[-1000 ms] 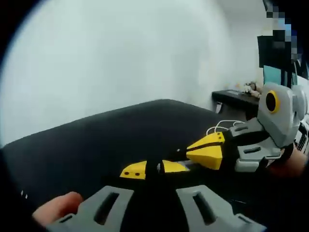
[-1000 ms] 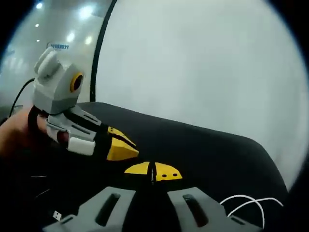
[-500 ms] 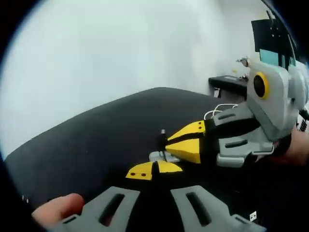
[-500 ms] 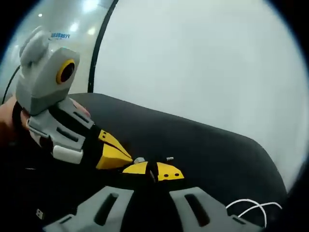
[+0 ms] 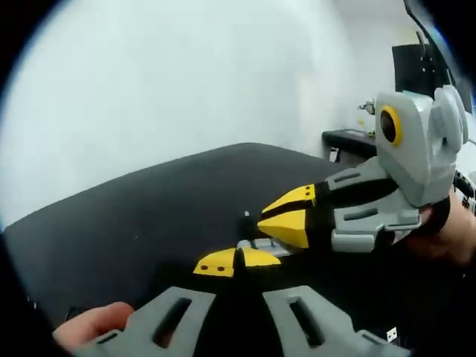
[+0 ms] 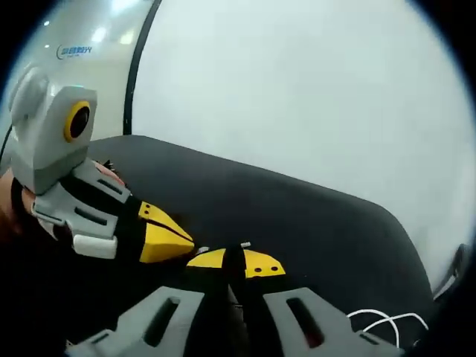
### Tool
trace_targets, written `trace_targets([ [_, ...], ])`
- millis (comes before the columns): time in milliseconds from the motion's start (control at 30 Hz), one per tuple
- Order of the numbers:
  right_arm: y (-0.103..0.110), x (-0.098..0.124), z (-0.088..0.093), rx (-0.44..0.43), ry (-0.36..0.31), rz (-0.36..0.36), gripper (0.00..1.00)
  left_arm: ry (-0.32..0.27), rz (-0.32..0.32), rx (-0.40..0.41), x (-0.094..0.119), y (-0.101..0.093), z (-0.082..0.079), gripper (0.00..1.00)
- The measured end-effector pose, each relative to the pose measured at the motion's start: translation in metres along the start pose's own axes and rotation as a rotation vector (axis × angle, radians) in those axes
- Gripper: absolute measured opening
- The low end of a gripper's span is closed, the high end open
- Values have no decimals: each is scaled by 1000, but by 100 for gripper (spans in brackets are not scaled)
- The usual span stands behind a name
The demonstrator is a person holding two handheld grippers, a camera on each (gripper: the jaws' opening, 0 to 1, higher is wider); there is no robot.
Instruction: Grab the wires, straighten them and put them on the rack
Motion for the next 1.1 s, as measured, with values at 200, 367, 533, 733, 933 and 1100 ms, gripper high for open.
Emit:
trace_targets([
  [200,21,-9,-16,50,-122,-107,5,3,-3,-21,-2,0,-1,5],
  [367,21,-17,1,149,-36,-84,0,9,-8,-23,-3,2,2,5],
  [533,12,-13,5,47,-20,-65,0,11,-1,-36,-5,-1,2,5],
  [733,9,-14,3,67,-11,-56,0,22,-11,-65,-7,-1,5,5],
  [933,4,-5,-7,-44,-78,-83,0,-19,-8,-31,1,0,-6,5],
  [1100,-35,22,-49,-199,-286,1,0,10,-47,-133,0,-1,-3,6],
])
Point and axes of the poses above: the point that each gripper's makers call its tool centre point, and the gripper's own axes: x roughly backward along the fingers, y roughly to its left, z roughly out of its underside, the point moved 3 cm from there along x, roughly backward along the fingers, and after that the axes turned 10 degrees about -x, right-handed, at the moved point
